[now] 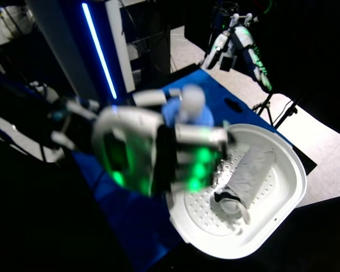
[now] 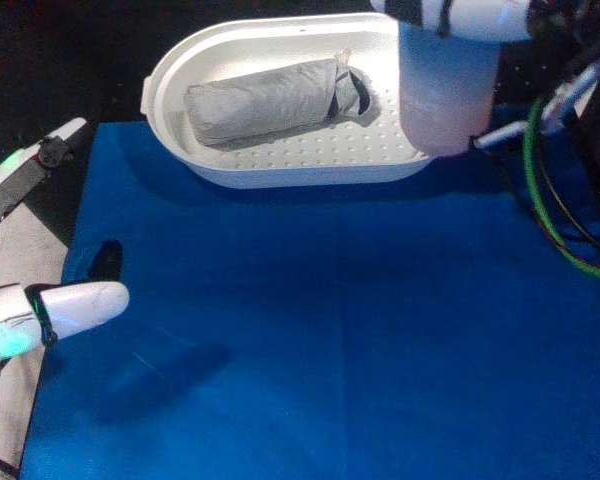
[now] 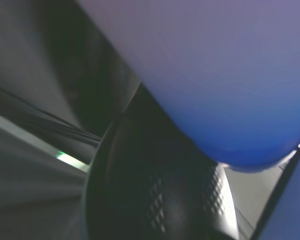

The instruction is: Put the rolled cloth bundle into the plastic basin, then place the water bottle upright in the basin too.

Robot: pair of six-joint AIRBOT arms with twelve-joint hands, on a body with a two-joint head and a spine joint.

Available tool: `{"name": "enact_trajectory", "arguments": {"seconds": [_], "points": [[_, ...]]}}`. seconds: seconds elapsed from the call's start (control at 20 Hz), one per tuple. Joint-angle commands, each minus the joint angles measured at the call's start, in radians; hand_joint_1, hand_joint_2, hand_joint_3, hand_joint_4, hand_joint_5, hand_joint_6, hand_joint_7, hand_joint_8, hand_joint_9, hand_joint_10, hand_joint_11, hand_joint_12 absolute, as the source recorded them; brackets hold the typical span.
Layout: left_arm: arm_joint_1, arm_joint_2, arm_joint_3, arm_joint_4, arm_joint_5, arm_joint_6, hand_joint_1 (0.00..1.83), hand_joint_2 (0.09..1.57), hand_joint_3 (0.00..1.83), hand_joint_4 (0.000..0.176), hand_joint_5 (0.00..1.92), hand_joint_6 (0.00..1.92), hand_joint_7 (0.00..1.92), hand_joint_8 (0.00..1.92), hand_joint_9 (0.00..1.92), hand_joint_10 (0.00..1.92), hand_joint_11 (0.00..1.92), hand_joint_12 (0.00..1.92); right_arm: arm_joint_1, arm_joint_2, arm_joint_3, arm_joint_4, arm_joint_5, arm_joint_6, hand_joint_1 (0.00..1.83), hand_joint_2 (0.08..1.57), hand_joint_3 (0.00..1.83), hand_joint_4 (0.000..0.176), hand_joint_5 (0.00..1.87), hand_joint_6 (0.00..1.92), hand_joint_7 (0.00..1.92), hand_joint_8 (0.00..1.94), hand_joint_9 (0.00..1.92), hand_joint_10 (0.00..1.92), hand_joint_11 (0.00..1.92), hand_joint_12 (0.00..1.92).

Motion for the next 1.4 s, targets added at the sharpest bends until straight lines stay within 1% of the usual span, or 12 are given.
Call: {"name": "enact_trajectory", "arguments": {"seconds": [0.0, 0.05, 0.1, 0.35, 0.45, 0.95, 1.0, 1.05, 1.1, 1.15, 1.2, 1.35], "points": [[-0.007, -0.008, 0.006, 0.012, -0.12, -0.01, 0.57, 0.92, 0.0, 0.172, 0.0, 0.0, 0.0, 0.0, 0.0, 0.0, 0.0, 0.0, 0.02, -0.014, 0.013, -0.009, 0.092, 0.011, 1.55, 1.15, 0.0, 0.176, 0.66, 1.92, 0.8, 1.94, 0.96, 1.92, 1.05, 1.92], [-0.008, -0.01, 0.009, 0.018, -0.116, -0.012, 0.58, 0.91, 0.0, 0.172, 0.0, 0.0, 0.0, 0.0, 0.0, 0.0, 0.0, 0.0, 0.029, -0.025, 0.031, -0.004, 0.078, 0.011, 1.57, 1.14, 0.0, 0.163, 0.63, 1.92, 0.76, 1.94, 0.89, 1.92, 0.97, 1.92], [-0.008, -0.013, 0.014, 0.024, -0.114, -0.02, 0.58, 0.9, 0.0, 0.17, 0.0, 0.0, 0.0, 0.0, 0.0, 0.0, 0.0, 0.0, 0.042, -0.035, 0.05, -0.001, 0.063, 0.011, 1.57, 1.14, 0.0, 0.108, 0.6, 1.92, 0.73, 1.94, 0.87, 1.92, 0.95, 1.92], [-0.009, -0.023, 0.02, 0.027, -0.113, -0.032, 0.58, 0.89, 0.0, 0.174, 0.01, 0.0, 0.0, 0.0, 0.0, 0.0, 0.01, 0.0, 0.065, -0.074, 0.101, 0.001, 0.056, 0.011, 1.54, 1.16, 0.0, 0.106, 0.6, 1.92, 0.7, 1.94, 0.82, 1.92, 0.91, 1.92], [-0.008, -0.028, 0.024, 0.029, -0.113, -0.038, 0.57, 0.88, 0.0, 0.176, 0.02, 0.0, 0.0, 0.0, 0.0, 0.0, 0.01, 0.01, 0.065, -0.106, 0.134, 0.002, 0.056, 0.012, 1.57, 1.16, 0.0, 0.123, 0.57, 1.92, 0.74, 1.94, 1.0, 1.92, 1.15, 1.92], [-0.009, -0.056, 0.048, 0.044, -0.131, -0.073, 0.61, 0.89, 0.0, 0.172, 0.01, 0.0, 0.0, 0.0, 0.0, 0.0, 0.01, 0.01, 0.066, -0.17, 0.229, -0.01, 0.061, 0.057, 1.39, 1.17, 0.0, 0.029, 0.56, 1.92, 0.72, 1.94, 0.96, 1.92, 1.07, 1.92], [-0.009, -0.056, 0.048, 0.044, -0.133, -0.074, 0.61, 0.89, 0.0, 0.174, 0.01, 0.0, 0.0, 0.0, 0.0, 0.0, 0.02, 0.01, 0.061, -0.169, 0.229, -0.01, 0.065, 0.057, 1.32, 1.16, 0.0, 0.013, 0.5, 1.81, 0.67, 1.82, 0.93, 1.91, 1.03, 1.92], [-0.009, -0.056, 0.047, 0.044, -0.135, -0.075, 0.61, 0.88, 0.0, 0.176, 0.01, 0.0, 0.0, 0.0, 0.0, 0.0, 0.02, 0.01, 0.056, -0.169, 0.229, -0.01, 0.07, 0.057, 1.14, 1.26, 0.0, 0.014, 0.64, 1.47, 0.76, 1.42, 0.71, 1.54, 0.79, 1.72], [-0.009, -0.056, 0.047, 0.044, -0.135, -0.076, 0.61, 0.88, 0.0, 0.17, 0.02, 0.0, 0.0, 0.0, 0.0, 0.0, 0.02, 0.01, 0.05, -0.169, 0.229, -0.011, 0.075, 0.064, 1.14, 1.26, 0.0, 0.008, 0.66, 1.4, 0.77, 1.41, 0.63, 1.29, 0.62, 1.62], [-0.008, -0.056, 0.047, 0.044, -0.133, -0.076, 0.61, 0.88, 0.0, 0.157, 0.01, 0.0, 0.0, 0.0, 0.0, 0.0, 0.05, 0.02, 0.043, -0.169, 0.228, -0.011, 0.084, 0.067, 0.99, 1.25, 0.0, 0.055, 0.71, 1.37, 0.68, 0.82, 0.6, 0.93, 0.42, 1.49], [-0.008, -0.057, 0.047, 0.044, -0.133, -0.076, 0.6, 0.88, 0.0, 0.164, 0.01, 0.0, 0.0, 0.0, 0.0, 0.0, 0.05, 0.03, 0.038, -0.169, 0.225, -0.01, 0.093, 0.067, 0.86, 1.18, 0.0, 0.0, 0.69, 0.24, 0.75, 0.34, 0.61, 0.7, 0.34, 1.43], [-0.007, -0.056, 0.047, 0.044, -0.135, -0.077, 0.62, 0.89, 0.0, 0.164, 0.02, 0.0, 0.0, 0.0, 0.0, 0.0, 0.03, 0.02, 0.031, -0.167, 0.212, -0.01, 0.116, 0.067, 0.77, 1.17, 0.0, 0.0, 0.71, 0.0, 0.81, 0.06, 0.62, 0.52, 0.29, 1.38]]}}
